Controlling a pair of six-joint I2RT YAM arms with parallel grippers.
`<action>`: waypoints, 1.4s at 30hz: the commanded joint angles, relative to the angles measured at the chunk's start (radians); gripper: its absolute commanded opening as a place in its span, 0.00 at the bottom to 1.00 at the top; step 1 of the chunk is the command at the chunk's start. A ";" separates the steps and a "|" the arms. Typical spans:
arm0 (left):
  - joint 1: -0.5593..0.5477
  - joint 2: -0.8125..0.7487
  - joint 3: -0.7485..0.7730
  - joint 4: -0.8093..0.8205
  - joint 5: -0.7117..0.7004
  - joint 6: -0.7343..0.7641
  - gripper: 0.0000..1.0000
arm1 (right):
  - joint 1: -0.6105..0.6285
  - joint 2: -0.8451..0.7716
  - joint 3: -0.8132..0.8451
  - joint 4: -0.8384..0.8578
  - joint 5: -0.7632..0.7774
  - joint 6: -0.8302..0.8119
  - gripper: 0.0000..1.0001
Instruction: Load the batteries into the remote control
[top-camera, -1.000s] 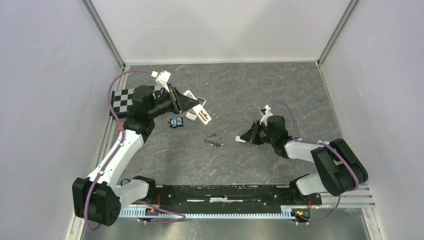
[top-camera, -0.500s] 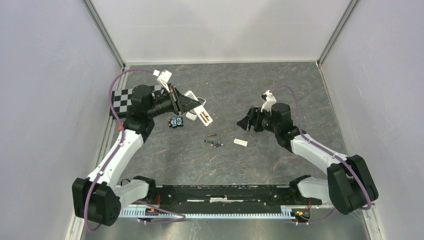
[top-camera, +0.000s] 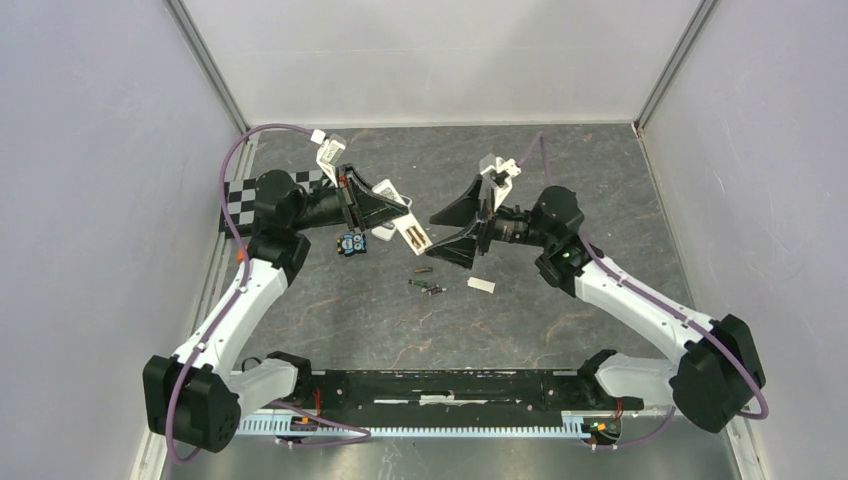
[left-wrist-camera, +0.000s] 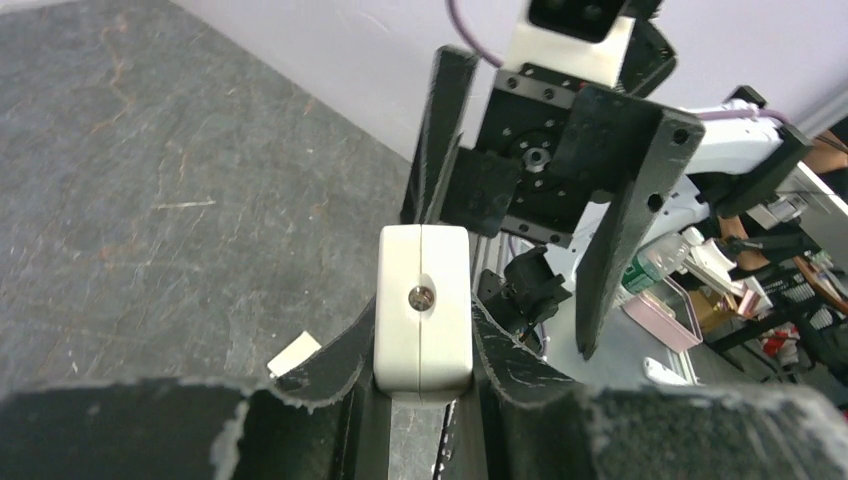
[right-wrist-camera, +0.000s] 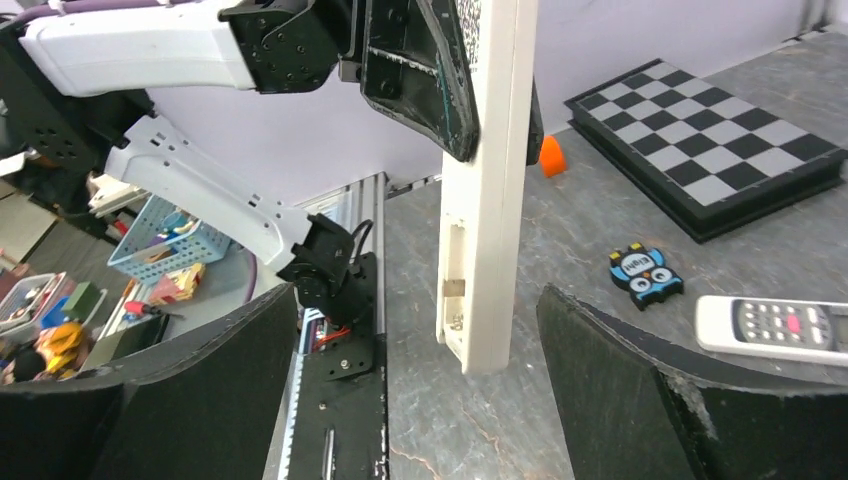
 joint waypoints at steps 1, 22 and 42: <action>-0.008 -0.024 0.046 0.179 0.073 -0.080 0.02 | 0.038 0.063 0.047 0.071 -0.008 0.037 0.93; -0.011 -0.043 -0.038 0.482 -0.162 -0.534 0.56 | 0.096 0.181 0.050 0.420 0.077 0.361 0.15; -0.011 0.034 0.029 0.293 -0.117 -0.413 0.04 | 0.107 0.233 0.109 0.298 0.049 0.331 0.14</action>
